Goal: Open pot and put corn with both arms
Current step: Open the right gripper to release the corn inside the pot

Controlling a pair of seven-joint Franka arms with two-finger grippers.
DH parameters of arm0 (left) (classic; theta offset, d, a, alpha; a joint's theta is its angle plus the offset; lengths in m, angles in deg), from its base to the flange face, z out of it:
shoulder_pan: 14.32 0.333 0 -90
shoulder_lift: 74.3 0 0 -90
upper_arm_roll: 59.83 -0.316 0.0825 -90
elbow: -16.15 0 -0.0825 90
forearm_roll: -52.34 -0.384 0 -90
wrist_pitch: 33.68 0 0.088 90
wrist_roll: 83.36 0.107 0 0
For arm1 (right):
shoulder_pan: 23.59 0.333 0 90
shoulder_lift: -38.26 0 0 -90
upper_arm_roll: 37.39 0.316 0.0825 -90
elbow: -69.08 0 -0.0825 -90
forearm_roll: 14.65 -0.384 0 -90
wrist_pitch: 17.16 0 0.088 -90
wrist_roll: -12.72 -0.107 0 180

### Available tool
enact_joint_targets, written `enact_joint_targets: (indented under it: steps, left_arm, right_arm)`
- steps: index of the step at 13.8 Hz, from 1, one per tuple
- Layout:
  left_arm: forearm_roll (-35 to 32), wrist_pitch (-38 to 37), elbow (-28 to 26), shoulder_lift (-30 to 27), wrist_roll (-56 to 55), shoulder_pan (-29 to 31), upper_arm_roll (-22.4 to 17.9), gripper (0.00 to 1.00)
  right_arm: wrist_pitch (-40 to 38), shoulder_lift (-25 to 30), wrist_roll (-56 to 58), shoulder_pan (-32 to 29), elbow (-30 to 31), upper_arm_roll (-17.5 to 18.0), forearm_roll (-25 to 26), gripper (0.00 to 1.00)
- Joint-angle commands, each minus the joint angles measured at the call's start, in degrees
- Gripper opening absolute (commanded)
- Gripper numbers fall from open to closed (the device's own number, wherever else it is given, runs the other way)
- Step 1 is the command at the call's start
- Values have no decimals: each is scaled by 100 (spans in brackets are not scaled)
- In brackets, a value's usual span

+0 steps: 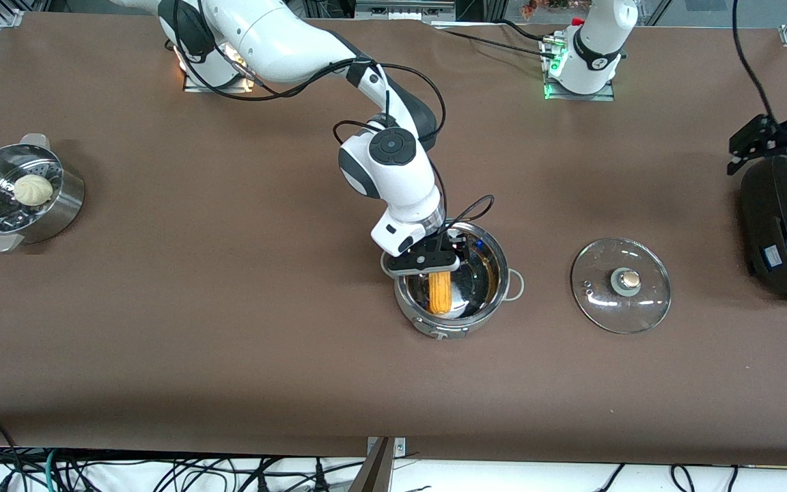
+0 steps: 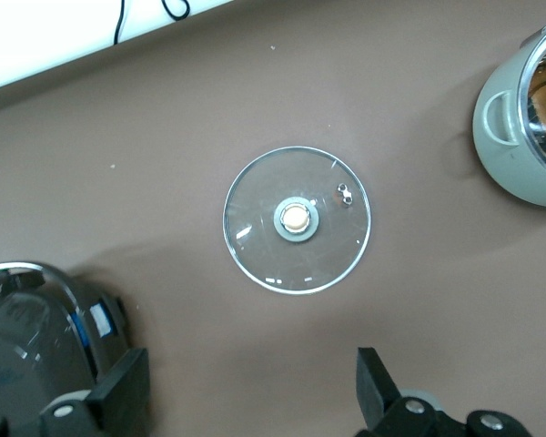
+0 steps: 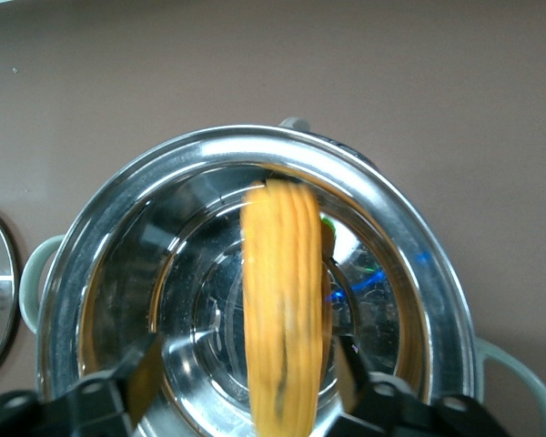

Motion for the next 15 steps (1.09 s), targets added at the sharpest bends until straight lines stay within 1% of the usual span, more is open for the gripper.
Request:
enact_joint_targets:
  steps: [1,3,4,5,6,7,9,11,13,14,15]
  left_arm:
    - [-149,-888,1001,444,-879,-65,132,100]
    - [-140,-1241,1363,638,-1504,-74,404,100]
    - [-140,-1364,1451,665,-1856,-74,510,100]
    - [-140,-1400,1487,691,-2103,-74,598,100]
    - [-131,-1401,1496,770,-2210,-74,634,100]
    - [-114,-1401,1522,788,-2211,-66,625,100]
    - [-70,-1409,1610,893,-2211,-13,555,100]
    - [-105,-1409,1628,1077,-2219,-13,546,100]
    - [-96,-1409,1759,1113,-2220,13,529,100]
    - [-79,-1409,1751,1122,-2220,31,528,100]
    - [-78,-1409,1742,1122,-2228,31,528,100]
  right_arm:
    - [-70,-107,52,92,-239,-35,72,100]
    - [-568,60,174,32,-239,-53,72,100]
    - [-876,287,428,-39,-239,-61,37,100]
    - [-1262,516,674,-239,-230,-9,20,100]
    - [-1596,761,850,-389,-221,9,-33,100]
    - [-1974,1034,939,-521,-134,0,-138,100]
    - [-2633,1378,1272,-802,-72,-35,-253,100]
    - [-3275,1607,1817,-1241,-72,-35,-262,100]
    - [-3759,1809,1924,-1646,-81,-44,-244,100]
    - [-4075,1871,1933,-1857,-72,-79,-192,100]
    - [-4443,1897,1977,-2024,-81,-210,-174,100]
